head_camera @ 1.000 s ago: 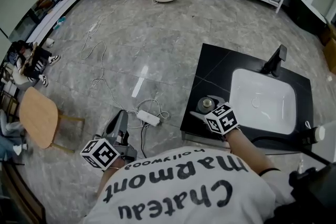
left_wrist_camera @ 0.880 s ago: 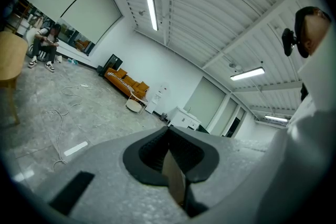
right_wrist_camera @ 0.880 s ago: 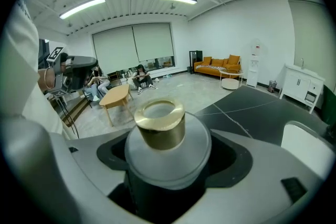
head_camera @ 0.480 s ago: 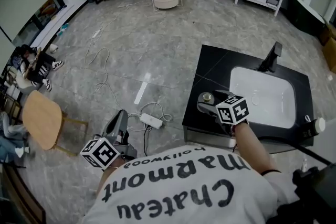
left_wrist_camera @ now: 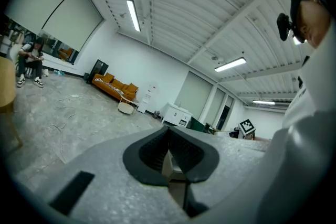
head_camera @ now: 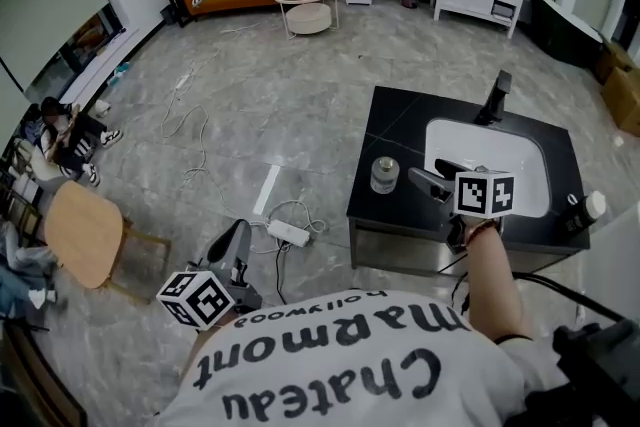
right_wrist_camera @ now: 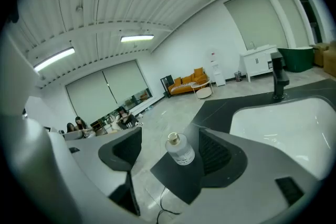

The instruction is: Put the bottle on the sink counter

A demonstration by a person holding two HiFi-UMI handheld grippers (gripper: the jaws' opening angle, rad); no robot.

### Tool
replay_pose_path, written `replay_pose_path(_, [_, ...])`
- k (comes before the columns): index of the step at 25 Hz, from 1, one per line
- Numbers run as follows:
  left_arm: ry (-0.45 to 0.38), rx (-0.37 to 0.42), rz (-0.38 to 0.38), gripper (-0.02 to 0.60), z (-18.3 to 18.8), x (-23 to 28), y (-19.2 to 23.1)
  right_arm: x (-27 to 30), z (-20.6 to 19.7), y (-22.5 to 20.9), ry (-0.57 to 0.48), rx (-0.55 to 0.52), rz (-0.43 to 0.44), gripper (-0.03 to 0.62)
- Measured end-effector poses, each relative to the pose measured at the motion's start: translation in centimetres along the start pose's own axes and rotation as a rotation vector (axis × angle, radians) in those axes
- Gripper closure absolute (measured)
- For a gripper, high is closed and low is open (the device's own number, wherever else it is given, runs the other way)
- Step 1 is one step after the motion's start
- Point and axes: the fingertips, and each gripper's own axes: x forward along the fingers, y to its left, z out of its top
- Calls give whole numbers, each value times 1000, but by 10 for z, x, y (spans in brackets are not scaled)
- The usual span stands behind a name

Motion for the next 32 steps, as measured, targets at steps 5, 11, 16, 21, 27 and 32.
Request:
replay_pose_path(5, [-2,-18,-4,566,-13,-63,-13,-56,-9,51,-143,38,14,249])
replay_pose_path(11, [29,-31,-15,566,-48,-129,-32,-118,-43,105,-235,117,2,525])
replay_pose_path(16, [14,-44,-50,566,-44,-155,-49,-160,-63,135,-295,268,62,554])
replay_pose_path(21, [-49,3,-81,566,-20,-173,-71,-187,-81,141,-320,387,97,565])
replay_pose_path(27, [-68,-56,-60,566,-25,-192,-69,-193,-80,163,-288,175,57,563])
replay_pose_path(32, [-36,-59,-57,566,-45,-199,-90,-227,-92,141,-227,9,-72,565])
